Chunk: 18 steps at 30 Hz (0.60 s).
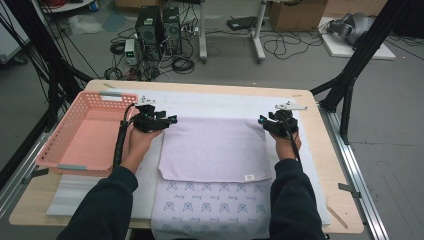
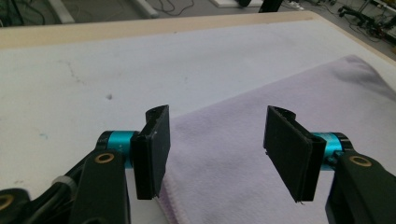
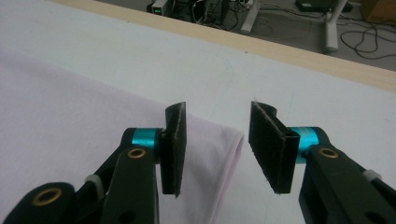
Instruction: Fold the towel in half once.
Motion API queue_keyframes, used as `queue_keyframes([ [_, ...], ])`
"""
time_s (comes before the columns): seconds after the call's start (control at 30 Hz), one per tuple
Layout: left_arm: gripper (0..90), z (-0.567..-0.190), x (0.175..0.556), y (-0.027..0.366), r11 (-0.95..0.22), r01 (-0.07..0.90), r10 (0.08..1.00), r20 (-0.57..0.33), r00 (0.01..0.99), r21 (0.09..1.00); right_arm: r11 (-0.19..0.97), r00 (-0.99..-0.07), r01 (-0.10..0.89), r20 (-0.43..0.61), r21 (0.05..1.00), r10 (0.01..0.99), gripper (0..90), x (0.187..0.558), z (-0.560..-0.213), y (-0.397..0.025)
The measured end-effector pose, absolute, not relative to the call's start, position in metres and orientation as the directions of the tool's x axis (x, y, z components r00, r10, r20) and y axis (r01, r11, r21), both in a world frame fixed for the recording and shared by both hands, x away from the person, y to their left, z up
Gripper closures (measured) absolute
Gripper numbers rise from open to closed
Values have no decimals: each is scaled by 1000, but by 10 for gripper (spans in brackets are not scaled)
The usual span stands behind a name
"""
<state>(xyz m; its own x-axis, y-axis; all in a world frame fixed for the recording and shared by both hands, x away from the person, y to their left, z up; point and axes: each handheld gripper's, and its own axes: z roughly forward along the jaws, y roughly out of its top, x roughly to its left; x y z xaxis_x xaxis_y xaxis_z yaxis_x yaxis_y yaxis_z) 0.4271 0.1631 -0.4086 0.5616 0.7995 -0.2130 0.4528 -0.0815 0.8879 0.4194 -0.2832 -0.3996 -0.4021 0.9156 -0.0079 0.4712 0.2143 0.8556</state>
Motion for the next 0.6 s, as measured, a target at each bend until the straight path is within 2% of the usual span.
queue_keyframes([
  [0.2, 451, -408, 397, 163, -70, 432, 785, -217, 580, 899, 204, -420, 473, 16, 857, 907, 509, 388, -399, -296],
  [0.4, 438, -413, 360, 167, -68, 427, 785, -216, 581, 901, 224, -452, 459, 9, 860, 892, 513, 350, -405, -302],
  [0.6, 426, -427, 322, 168, -85, 462, 779, -230, 583, 883, 212, -475, 493, 57, 844, 878, 510, 310, -422, -303],
])
